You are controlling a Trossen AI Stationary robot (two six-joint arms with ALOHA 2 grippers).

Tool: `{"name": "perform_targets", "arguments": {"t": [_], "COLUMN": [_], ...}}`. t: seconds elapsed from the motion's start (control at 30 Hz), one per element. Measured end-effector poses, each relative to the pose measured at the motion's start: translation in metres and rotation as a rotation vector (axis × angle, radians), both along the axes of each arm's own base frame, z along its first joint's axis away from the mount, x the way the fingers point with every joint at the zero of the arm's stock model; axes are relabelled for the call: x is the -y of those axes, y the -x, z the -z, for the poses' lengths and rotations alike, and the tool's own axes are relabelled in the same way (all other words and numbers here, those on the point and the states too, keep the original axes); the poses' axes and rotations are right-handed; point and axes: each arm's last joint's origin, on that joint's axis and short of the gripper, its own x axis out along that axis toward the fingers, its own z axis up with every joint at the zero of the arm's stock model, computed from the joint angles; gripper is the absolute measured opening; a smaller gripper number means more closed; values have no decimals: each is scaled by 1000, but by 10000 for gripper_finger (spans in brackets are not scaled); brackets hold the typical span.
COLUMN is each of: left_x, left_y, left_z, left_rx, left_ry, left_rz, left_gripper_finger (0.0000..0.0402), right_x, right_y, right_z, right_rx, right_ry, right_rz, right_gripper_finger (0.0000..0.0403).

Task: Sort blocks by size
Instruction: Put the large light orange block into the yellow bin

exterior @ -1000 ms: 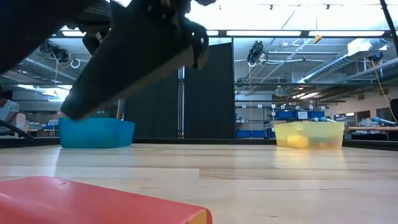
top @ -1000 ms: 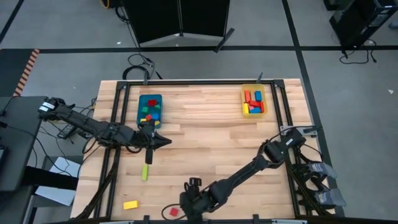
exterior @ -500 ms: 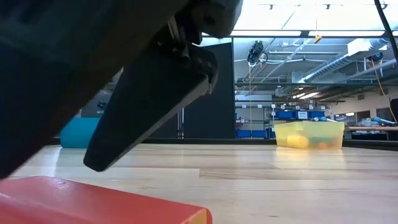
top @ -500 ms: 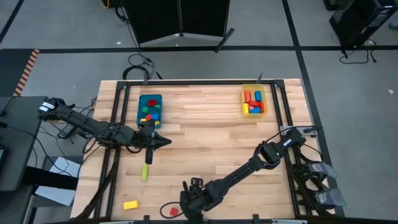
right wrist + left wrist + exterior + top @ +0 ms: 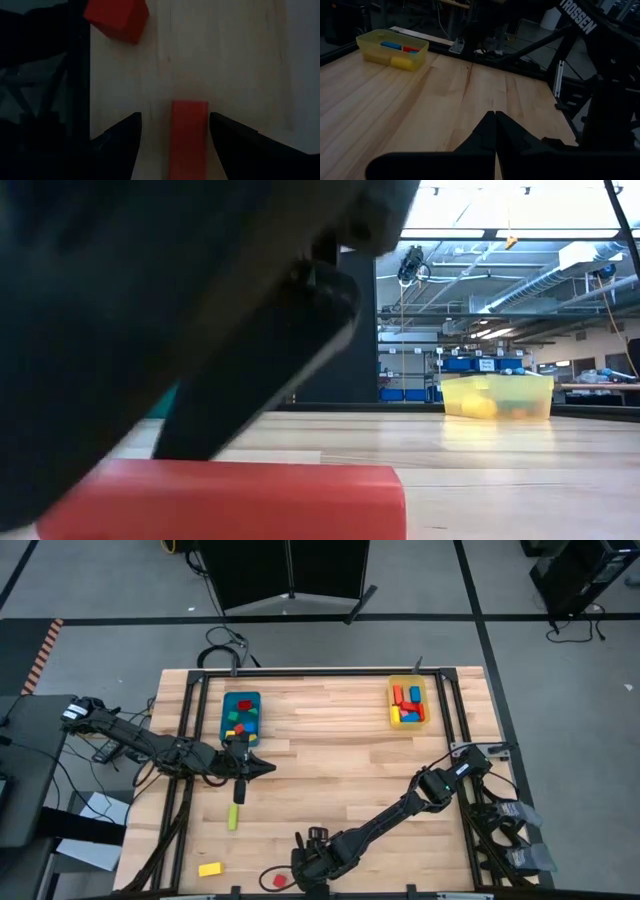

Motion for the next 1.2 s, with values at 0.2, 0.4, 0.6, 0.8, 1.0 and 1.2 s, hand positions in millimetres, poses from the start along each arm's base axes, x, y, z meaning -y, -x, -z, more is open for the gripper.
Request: {"name": "perform_targets", "arguments": {"t": [0.2,0.4,0.6,0.8,1.0,1.2], "left_x": [0,0,0,0,0,0], "left_y": [0,0,0,0,0,0], "left_z": [0,-1,-2,-2,-2,-2], "left_rx": [2,5,18,20,23,23], "left_ry": [1,1,6,7,8,13], "left_rz": [-1,-3,-4,-5,-4,-5], "left_gripper_finger": [6,6,6,6,6,6], "right_x": [2,5,8,11,15,19], "right_y": [3,5,5,8,6,2], "right_z": [8,9,9,15,17,2], "right_rx": [-24,-44,-57,-74,-86,-39], "right_ry": [47,90,107,117,116,186], "right_rz": [21,14,-2,2,9,-26], "right_gripper_finger": [243,222,176,123,118,118]}}
